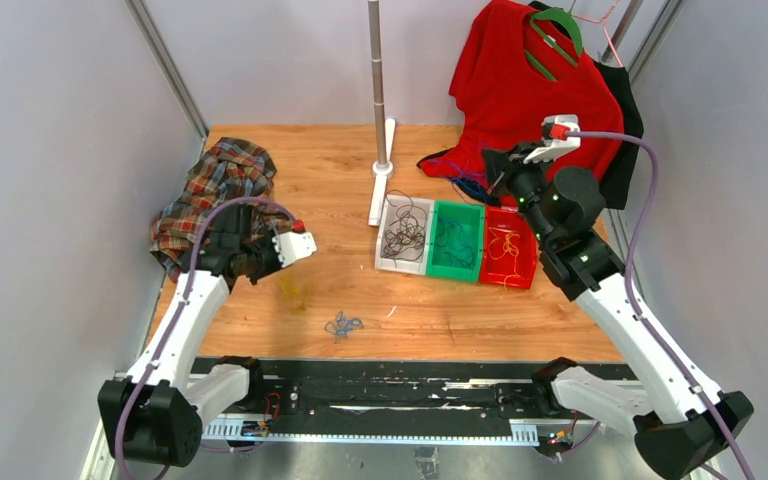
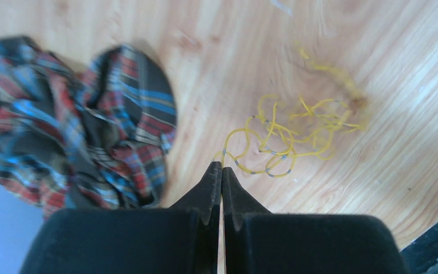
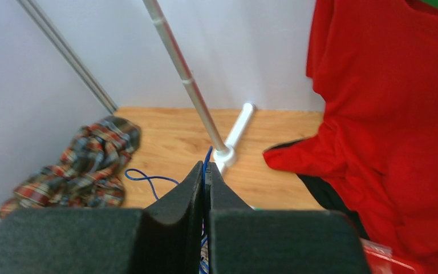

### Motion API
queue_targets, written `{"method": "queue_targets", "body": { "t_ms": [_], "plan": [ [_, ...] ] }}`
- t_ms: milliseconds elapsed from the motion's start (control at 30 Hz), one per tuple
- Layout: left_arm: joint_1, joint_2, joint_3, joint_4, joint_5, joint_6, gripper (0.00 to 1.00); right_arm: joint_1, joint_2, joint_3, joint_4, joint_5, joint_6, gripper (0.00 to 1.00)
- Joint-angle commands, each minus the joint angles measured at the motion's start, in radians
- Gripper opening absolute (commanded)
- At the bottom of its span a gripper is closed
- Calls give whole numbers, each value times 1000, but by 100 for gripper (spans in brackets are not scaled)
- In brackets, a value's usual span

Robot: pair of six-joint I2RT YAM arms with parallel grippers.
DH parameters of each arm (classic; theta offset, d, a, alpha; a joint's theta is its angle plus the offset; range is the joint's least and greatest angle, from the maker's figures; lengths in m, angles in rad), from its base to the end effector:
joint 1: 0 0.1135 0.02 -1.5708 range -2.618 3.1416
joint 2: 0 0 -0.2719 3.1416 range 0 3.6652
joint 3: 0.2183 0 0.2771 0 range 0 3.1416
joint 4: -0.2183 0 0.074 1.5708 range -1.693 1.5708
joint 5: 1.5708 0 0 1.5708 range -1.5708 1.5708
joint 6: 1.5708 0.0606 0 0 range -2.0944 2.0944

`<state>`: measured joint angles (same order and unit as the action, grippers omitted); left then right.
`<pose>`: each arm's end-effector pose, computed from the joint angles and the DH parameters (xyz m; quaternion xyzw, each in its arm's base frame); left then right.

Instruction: Untangle the cables

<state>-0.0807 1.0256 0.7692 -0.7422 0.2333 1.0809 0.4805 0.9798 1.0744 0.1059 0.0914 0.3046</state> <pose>0.2260 -0.0323 0.2236 0.5503 0.7786 0.0364 0.2995 0.2365 0.1170 0.4513 -0.0203 0.6328 0.2692 0.7257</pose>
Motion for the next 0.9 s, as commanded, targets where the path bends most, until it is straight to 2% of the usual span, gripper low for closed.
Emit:
{"method": "queue_targets", "body": {
  "t_ms": [0,367,633,767,867],
  "plan": [
    [6,-28,137,-111,170,-88,1,-11,42,-15,-83,88,-95,1],
    [5,-39,278,-176,285,-147,1,-13,218,-62,-158,260,-178,1],
    [5,-11,300,-175,285,-145,1,-13,331,-45,-185,225,-134,1],
    [5,4,308,-175,275,-139,1,-13,361,-9,-232,196,-112,15],
    [5,14,305,-173,263,-134,1,-12,353,12,-257,170,-106,37]
  ]
}}
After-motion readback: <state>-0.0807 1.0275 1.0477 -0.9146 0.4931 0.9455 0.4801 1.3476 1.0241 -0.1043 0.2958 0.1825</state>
